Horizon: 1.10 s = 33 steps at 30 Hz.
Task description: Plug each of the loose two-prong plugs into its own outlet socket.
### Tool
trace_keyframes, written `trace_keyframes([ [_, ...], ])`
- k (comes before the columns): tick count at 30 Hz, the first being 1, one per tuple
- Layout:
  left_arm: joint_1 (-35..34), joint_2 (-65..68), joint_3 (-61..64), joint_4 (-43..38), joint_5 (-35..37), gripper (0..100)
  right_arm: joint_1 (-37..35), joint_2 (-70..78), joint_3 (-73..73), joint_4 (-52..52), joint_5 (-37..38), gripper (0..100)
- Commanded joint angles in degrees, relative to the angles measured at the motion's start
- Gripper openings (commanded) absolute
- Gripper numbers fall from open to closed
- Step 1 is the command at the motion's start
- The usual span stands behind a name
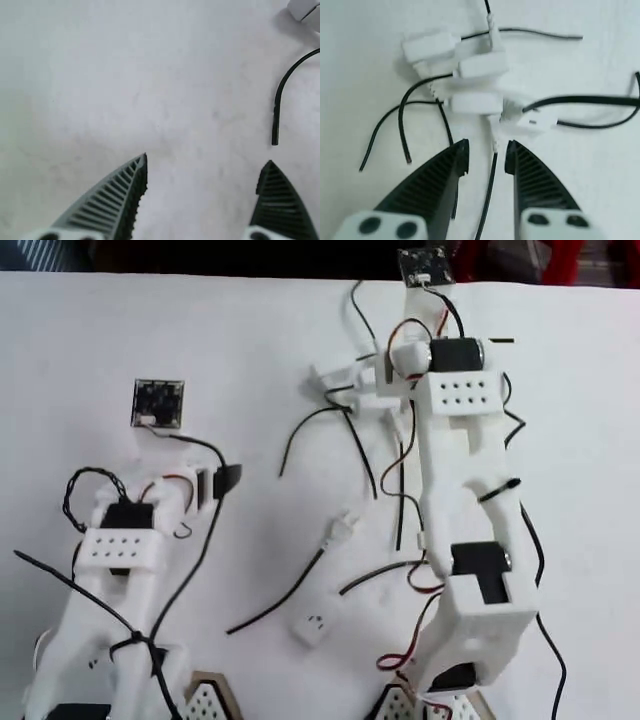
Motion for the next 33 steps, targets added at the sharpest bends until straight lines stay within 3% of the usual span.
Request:
trace_keyframes([
  [1,-0.48,-2.42,-0.35,-1.32,0.35,34,-1.71,-4.62,-2.55,10.24,-0.09,11.9],
  [7,-0.48,-2.42,-0.26,-1.32,0.35,34,-5.14,-4.53,-1.58,20.7,0.7,11.8],
  [13,-0.48,-2.42,-0.26,-1.32,0.35,34,-8.22,-9.45,8.97,20.44,17.76,1.5],
  [19,-2.15,-2.42,-0.53,-1.05,0.44,34,-11.12,-15.69,23.74,16.57,29.8,7.3],
  [27,-10.15,-2.15,-3.08,-0.79,4.04,34,-12.88,-19.38,43.96,1.27,48.88,12.8],
  [33,-10.42,-2.24,-3.08,-0.79,4.31,34,-14.46,-19.3,49.67,-1.1,54.68,23.8],
])
